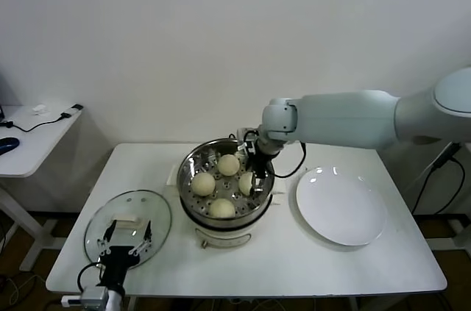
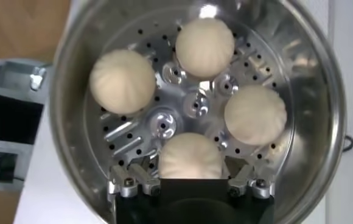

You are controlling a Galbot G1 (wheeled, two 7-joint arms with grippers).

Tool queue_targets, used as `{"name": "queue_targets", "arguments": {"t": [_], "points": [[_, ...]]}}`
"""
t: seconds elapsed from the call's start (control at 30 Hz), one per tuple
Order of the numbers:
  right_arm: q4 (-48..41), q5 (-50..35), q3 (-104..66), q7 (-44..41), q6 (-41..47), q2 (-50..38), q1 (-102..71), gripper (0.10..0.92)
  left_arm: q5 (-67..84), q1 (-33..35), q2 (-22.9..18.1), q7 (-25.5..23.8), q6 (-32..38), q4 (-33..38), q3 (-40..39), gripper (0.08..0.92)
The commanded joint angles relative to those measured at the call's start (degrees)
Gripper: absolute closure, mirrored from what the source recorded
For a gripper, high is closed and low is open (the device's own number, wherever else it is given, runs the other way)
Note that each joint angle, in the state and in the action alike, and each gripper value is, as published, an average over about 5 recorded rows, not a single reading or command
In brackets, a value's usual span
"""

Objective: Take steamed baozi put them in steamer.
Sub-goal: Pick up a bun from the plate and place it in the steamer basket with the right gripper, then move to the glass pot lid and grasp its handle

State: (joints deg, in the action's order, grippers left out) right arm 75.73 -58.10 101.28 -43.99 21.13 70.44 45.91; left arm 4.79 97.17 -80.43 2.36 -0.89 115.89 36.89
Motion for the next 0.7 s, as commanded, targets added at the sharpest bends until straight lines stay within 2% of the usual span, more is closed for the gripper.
{"name": "queue_targets", "arguments": {"t": [0.03, 0.2, 0.3, 0.47, 0.6, 0.7], "points": [[-0.6, -5.8, -2.4, -5.0, -6.4, -5.9, 5.8, 0.204, 1.5, 0.2, 0.1, 0.0, 0.0, 0.5, 0.0, 0.177], [-1.4, -4.0, -21.8, 18.1, -3.9, -15.6, -3.1, 0.202, 3.3, 0.0, 0.0, 0.2, 0.3, 1.1, 0.0, 0.177], [-0.9, -0.5, -34.0, 28.5, -4.0, -20.3, -10.2, 0.202, 3.7, -0.7, -0.1, 0.4, 0.2, 1.4, -0.1, 0.177], [3.2, 7.3, -51.3, 36.9, -3.8, -29.5, -22.4, 0.203, 4.0, -2.1, 0.4, -0.1, 1.2, 1.2, -0.2, 0.177], [10.3, 9.9, -69.6, 45.6, -5.1, -37.8, -40.5, 0.202, 4.7, -2.9, 1.5, -0.6, 3.4, 0.2, -0.1, 0.177], [15.0, 14.3, -81.7, 47.9, -7.8, -42.6, -56.0, 0.203, 4.9, -3.5, 2.1, -0.6, 4.5, -0.8, 0.2, 0.177]]}}
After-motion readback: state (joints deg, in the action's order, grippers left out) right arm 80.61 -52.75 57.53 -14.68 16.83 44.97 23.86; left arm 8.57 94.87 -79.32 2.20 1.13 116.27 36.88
